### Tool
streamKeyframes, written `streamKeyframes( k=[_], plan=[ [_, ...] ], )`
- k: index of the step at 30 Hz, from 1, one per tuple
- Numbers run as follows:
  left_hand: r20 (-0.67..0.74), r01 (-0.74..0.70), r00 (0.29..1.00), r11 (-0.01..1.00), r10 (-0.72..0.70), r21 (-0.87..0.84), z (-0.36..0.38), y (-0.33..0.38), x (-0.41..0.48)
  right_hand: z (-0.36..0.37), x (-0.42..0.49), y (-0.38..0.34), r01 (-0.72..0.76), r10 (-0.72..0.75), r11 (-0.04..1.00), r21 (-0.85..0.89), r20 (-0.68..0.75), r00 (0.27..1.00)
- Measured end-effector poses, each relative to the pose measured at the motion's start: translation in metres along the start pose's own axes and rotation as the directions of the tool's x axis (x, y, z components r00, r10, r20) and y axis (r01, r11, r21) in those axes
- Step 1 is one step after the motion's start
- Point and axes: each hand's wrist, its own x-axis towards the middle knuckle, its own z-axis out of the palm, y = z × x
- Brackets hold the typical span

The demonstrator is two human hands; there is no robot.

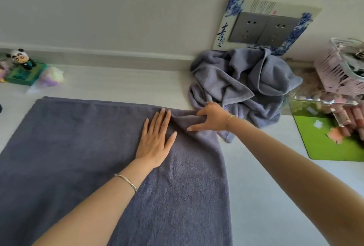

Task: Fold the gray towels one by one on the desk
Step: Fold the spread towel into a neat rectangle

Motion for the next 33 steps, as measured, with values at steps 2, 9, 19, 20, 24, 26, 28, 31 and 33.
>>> streamKeyframes(
  k=[2, 9, 19, 20, 24, 26, 28, 31, 33],
  plan=[
    [0.004, 0.019, 1.0, 1.0, -0.019, 0.022, 0.001, 0.001, 0.001, -0.012, -0.005, 0.023, 0.002, 0.006, 0.998, 0.058, -0.143, 0.99],
    [0.084, 0.039, 0.995, 0.995, -0.047, 0.091, -0.002, 0.003, 0.001, 0.013, -0.01, 0.03, -0.119, 0.147, 0.989, 0.091, -0.435, 0.888],
    [0.005, 0.047, 0.999, 0.999, -0.047, 0.0, -0.055, -0.075, 0.045, 0.043, 0.007, -0.024, -0.106, 0.129, 0.992, 0.075, -0.527, 0.84],
    [0.019, 0.034, 0.999, 0.999, -0.034, -0.006, -0.059, -0.083, 0.046, 0.044, 0.011, -0.023, -0.12, 0.132, 0.991, 0.056, -0.502, 0.855],
    [0.162, -0.034, 0.986, 0.999, 0.033, 0.007, -0.074, -0.107, 0.053, 0.052, 0.022, -0.024, -0.115, 0.098, 0.993, -0.008, -0.456, 0.884],
    [0.24, -0.056, 0.97, 0.997, 0.04, 0.059, -0.08, -0.114, 0.062, 0.054, 0.024, -0.026, -0.121, 0.099, 0.993, -0.01, -0.508, 0.856],
    [0.308, -0.058, 0.951, 0.995, 0.032, 0.076, -0.086, -0.119, 0.069, 0.054, 0.027, -0.03, -0.104, 0.068, 0.994, -0.035, -0.549, 0.833],
    [0.375, 0.01, 0.927, 1.0, -0.014, 0.011, -0.095, -0.126, 0.075, 0.053, 0.031, -0.037, -0.056, 0.032, 0.998, -0.029, -0.547, 0.836],
    [0.393, 0.011, 0.919, 0.998, 0.011, -0.054, -0.099, -0.129, 0.076, 0.053, 0.03, -0.037, -0.033, 0.053, 0.998, 0.046, -0.528, 0.848]
  ],
)
